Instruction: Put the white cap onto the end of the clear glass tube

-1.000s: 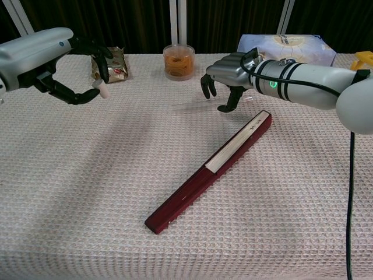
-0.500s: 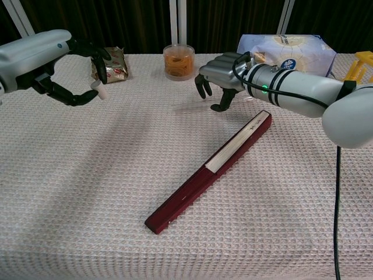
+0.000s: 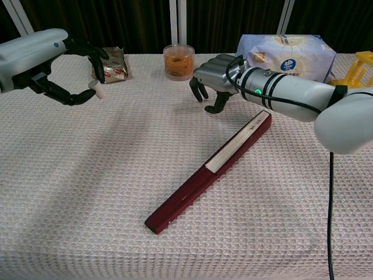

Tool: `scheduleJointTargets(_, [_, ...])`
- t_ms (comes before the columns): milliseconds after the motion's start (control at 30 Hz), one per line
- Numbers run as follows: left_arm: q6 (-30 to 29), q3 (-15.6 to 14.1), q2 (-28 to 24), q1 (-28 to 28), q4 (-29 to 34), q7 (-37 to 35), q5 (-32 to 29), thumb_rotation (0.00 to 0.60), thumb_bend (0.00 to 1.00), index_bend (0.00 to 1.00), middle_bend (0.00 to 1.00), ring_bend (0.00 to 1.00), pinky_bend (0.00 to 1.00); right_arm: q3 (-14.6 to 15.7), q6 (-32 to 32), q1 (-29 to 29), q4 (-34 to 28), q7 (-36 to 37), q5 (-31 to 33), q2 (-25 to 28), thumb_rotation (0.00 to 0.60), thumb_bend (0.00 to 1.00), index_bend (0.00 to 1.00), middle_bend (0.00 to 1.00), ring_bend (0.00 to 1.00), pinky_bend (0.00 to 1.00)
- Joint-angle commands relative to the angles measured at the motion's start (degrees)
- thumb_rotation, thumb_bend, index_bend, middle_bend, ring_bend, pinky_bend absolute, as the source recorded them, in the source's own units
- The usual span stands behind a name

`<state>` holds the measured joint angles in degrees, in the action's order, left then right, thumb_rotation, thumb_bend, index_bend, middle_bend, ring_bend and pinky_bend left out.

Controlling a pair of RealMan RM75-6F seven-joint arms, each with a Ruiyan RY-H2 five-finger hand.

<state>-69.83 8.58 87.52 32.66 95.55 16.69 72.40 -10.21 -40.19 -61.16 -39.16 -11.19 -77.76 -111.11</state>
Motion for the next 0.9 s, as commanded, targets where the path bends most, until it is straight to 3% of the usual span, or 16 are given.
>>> scheduleJointTargets(33, [0.02, 0.06, 0.04, -0.04, -0.06, -0.06, 0.03, 0.6, 0.45, 0.6, 0.17, 0.08, 0.1, 0.06, -0.19, 0.01, 0.14, 0.16, -0.12, -0.16, 0.6, 0.34, 0.51, 0.47, 0.28, 0.25])
scheduleJointTargets(600, [0.0, 0.43, -0.08, -0.67, -0.26, -0.31, -0.03, 0.6, 0.45, 0.6, 0.17, 0.08, 0.1, 0.56, -2.31, 0.25, 1.64, 3.89, -1.75, -0.98, 0.6, 0.47, 0.67, 0.62, 0.43, 0.31])
scheduleJointTargets(900, [0.1, 2.21, -2.12, -1.13, 2.78, -5.51, 0.07, 0.6, 0.45, 0.6, 0.17, 0.08, 0.1, 1.72, -11.15, 3.62, -0.05, 14.82, -5.37, 1.05, 0.6, 0.52, 0.75, 0.67, 0.48, 0.36])
